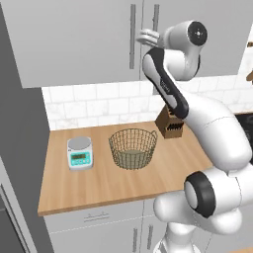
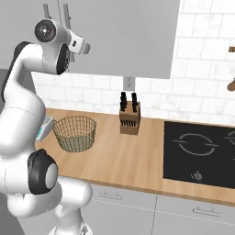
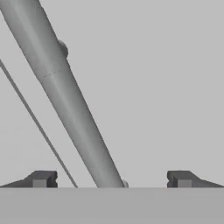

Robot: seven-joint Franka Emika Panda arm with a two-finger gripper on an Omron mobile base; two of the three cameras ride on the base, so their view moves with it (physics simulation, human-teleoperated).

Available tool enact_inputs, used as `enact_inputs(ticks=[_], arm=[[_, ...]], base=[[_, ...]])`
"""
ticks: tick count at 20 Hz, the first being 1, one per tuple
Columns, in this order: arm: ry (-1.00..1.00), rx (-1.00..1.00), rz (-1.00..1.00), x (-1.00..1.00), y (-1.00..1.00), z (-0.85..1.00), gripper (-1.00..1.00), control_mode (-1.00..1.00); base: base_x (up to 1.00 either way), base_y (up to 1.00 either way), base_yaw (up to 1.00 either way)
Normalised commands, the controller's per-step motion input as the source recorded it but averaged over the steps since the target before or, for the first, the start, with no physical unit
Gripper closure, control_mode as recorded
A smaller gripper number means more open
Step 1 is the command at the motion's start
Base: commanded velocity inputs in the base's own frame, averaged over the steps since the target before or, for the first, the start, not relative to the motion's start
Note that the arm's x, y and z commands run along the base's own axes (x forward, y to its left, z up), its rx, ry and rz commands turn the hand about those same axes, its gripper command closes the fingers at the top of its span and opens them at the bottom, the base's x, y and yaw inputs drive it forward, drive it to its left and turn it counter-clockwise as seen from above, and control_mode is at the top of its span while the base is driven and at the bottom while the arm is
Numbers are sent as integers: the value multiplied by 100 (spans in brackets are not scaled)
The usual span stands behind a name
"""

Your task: Open the cabinet, pick up the bread from the cabinet and place it in the basket. Then move the basket to the dining counter.

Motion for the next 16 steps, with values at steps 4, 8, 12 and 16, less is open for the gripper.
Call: enact_inputs(ticks=[4,8,12,16], arm=[[0,0,1,33,7,-14,-100,-100],[0,0,0,41,15,-17,-100,-100],[0,0,0,51,8,-26,100,-100],[0,0,0,43,0,-21,100,-100]], base=[[0,0,0],[0,0,0],[0,0,0],[0,0,0]])
